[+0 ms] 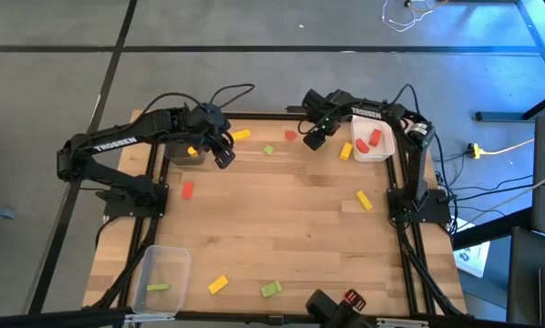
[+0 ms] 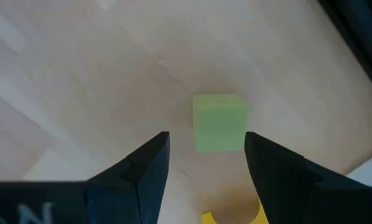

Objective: Sort & place blocks by color
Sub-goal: Put the green block into the transparent bin

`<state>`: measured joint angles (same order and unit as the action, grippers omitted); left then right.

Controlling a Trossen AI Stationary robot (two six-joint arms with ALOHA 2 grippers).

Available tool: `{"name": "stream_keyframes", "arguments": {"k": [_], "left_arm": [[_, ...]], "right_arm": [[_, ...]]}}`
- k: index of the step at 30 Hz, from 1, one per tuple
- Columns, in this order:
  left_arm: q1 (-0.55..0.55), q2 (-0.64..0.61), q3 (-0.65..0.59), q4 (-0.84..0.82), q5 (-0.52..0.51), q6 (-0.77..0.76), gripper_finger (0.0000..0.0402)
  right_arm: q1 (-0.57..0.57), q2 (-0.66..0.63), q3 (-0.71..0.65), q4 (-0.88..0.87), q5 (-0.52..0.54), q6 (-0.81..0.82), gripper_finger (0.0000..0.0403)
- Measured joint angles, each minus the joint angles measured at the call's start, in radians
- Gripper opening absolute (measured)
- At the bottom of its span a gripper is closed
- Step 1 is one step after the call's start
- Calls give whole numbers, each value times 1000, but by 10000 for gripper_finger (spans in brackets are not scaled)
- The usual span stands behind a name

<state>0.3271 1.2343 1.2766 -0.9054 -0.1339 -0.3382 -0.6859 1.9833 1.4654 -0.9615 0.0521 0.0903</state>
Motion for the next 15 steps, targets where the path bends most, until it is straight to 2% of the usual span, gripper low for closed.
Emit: {"name": "stream_keyframes", "arguments": {"k": [15], "left_arm": [[0, 0, 0, 0, 25, 0, 96]], "right_arm": [[-40, 8, 0, 3, -1, -23, 209]]}}
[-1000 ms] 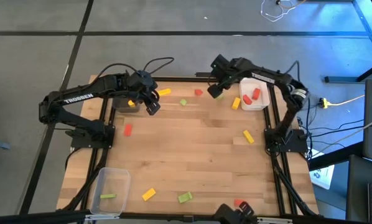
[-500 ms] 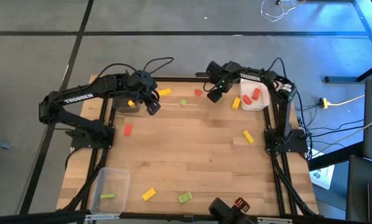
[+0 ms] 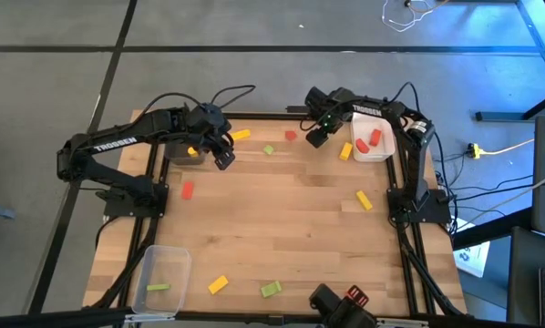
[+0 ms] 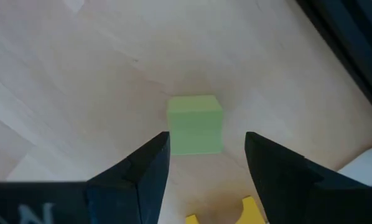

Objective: Sort & place blocks by color
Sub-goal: Put the green block into the transparent bin

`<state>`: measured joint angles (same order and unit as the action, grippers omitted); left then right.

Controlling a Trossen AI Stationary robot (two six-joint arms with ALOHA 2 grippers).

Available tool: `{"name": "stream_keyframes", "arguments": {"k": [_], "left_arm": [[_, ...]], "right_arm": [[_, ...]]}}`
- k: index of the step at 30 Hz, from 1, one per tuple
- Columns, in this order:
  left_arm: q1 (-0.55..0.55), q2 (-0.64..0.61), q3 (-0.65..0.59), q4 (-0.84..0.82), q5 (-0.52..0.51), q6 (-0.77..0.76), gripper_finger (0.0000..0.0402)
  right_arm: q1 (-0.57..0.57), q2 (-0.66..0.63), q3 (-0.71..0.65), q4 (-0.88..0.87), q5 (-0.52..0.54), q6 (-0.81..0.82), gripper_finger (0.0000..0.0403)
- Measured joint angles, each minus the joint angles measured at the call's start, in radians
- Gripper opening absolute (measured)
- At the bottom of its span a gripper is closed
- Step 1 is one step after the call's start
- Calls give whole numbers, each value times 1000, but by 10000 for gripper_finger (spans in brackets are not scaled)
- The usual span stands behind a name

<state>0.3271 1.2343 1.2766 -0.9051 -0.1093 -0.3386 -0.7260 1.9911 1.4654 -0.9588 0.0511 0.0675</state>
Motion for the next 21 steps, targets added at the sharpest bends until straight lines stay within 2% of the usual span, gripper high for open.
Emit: {"name": "stream_keyframes", "arguments": {"k": [6, 11, 21], "left_arm": [[0, 0, 0, 0, 0, 0, 96], [0, 0, 0, 0, 0, 0, 96], [0, 0, 0, 0, 0, 0, 96]], "right_arm": [[-4, 0, 0, 0, -75, -24, 209], [-6, 3, 0, -1, -28, -23, 209], [-7, 3, 0, 1, -33, -23, 209]]}}
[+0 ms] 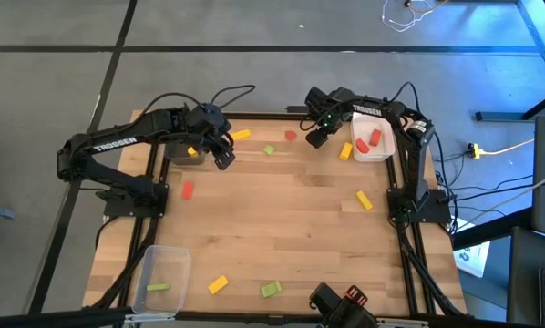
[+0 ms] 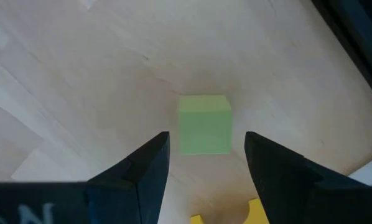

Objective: Sort & place blocks by color
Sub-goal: Put the green block into the transparent bin

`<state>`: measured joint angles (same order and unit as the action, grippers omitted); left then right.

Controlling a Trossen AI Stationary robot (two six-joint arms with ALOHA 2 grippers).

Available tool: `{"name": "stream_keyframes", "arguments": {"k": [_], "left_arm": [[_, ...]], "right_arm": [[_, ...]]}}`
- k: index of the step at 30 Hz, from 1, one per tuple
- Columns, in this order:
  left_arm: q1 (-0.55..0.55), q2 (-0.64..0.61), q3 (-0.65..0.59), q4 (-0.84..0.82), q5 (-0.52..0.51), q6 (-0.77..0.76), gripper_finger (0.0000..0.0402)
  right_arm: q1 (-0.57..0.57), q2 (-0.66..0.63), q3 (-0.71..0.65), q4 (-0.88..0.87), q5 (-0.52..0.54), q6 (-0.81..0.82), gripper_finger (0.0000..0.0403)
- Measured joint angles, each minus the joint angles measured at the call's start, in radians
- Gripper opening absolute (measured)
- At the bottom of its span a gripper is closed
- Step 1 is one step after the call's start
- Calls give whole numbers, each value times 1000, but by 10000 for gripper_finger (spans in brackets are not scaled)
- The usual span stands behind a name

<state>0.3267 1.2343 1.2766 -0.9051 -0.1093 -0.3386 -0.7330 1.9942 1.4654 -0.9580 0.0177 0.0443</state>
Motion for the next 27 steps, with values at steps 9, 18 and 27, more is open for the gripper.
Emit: {"name": "stream_keyframes", "arguments": {"k": [9, 18, 27], "left_arm": [[0, 0, 0, 0, 0, 0, 96], [0, 0, 0, 0, 0, -1, 96], [0, 0, 0, 0, 0, -2, 96]], "right_arm": [[-4, 6, 0, 3, 7, 2, 209], [-3, 106, 2, 6, 7, -2, 209], [-2, 127, 6, 13, 5, -28, 134]]}}
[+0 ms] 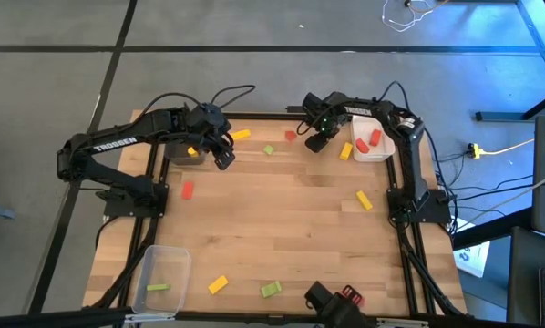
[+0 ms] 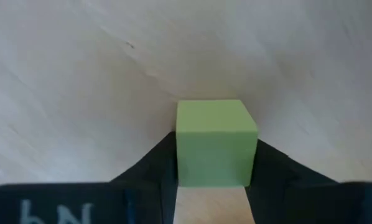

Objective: Sort & place blocks by color
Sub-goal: Put the green block into the transparent bin

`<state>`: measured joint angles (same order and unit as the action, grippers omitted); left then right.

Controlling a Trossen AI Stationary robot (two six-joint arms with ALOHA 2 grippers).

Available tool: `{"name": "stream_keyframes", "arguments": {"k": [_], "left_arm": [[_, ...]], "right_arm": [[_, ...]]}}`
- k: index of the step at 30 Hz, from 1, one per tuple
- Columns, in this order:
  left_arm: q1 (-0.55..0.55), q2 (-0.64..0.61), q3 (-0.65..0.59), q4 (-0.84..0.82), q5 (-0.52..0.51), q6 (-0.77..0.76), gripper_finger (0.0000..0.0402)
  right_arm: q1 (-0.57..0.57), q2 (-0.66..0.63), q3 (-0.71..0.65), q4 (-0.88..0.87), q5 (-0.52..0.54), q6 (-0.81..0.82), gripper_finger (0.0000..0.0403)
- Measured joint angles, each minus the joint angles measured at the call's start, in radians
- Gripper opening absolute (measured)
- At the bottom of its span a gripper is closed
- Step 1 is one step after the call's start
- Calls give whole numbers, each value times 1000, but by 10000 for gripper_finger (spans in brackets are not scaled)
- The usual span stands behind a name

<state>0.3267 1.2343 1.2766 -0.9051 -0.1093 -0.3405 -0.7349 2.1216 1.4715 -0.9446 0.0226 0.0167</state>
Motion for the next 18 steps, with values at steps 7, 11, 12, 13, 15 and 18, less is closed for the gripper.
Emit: {"name": "stream_keyframes", "arguments": {"k": [7, 11, 12, 13, 15, 18], "left_arm": [[0, 0, 0, 0, 0, 1, 96], [0, 0, 0, 0, 0, 8, 96], [0, 0, 0, 0, 0, 18, 96], [0, 0, 0, 0, -1, 36, 96], [0, 0, 0, 0, -3, 110, 96], [0, 0, 0, 0, -4, 315, 96]], "right_arm": [[0, 11, 64, -25, -2, 1, 134], [-1, 9, 143, -95, -146, 4, 134], [0, 9, 167, -112, -202, 1, 134], [4, 9, 191, -129, -254, -9, 134], [16, 8, 241, -169, -346, -44, 134], [45, 8, 316, -225, -424, -86, 134]]}}
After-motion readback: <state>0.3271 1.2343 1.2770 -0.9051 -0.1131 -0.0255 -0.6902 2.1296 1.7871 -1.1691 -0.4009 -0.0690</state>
